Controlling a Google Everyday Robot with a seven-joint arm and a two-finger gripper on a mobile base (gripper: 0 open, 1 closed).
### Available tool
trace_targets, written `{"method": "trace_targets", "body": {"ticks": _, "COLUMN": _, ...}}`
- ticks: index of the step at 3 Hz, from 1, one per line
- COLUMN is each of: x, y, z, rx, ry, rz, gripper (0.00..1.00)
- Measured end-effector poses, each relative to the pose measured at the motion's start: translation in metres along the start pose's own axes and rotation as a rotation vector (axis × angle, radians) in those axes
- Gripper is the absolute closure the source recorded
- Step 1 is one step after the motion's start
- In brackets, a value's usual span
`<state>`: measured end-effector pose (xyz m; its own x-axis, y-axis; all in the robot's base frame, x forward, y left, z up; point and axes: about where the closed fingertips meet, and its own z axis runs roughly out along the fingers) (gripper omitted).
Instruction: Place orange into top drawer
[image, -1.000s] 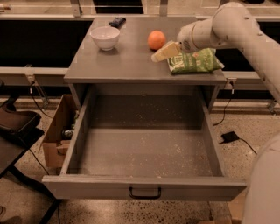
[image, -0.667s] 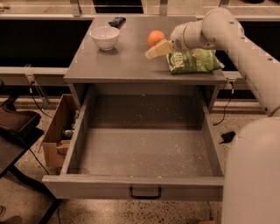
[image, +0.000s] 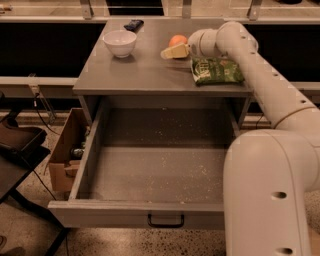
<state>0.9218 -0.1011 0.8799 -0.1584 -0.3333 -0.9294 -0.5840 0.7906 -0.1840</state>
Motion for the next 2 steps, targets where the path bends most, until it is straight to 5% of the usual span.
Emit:
{"method": "trace_targets", "body": {"ticks": 1, "x": 0.004, "y": -0.004, "z": 0.018, "rx": 0.013, "ry": -0.010, "rz": 0.038, "gripper": 0.00}}
{"method": "trace_targets", "body": {"ticks": 2, "x": 0.009, "y": -0.009, "z": 0.028, "rx": 0.035, "ry": -0.014, "rz": 0.062, "gripper": 0.19}}
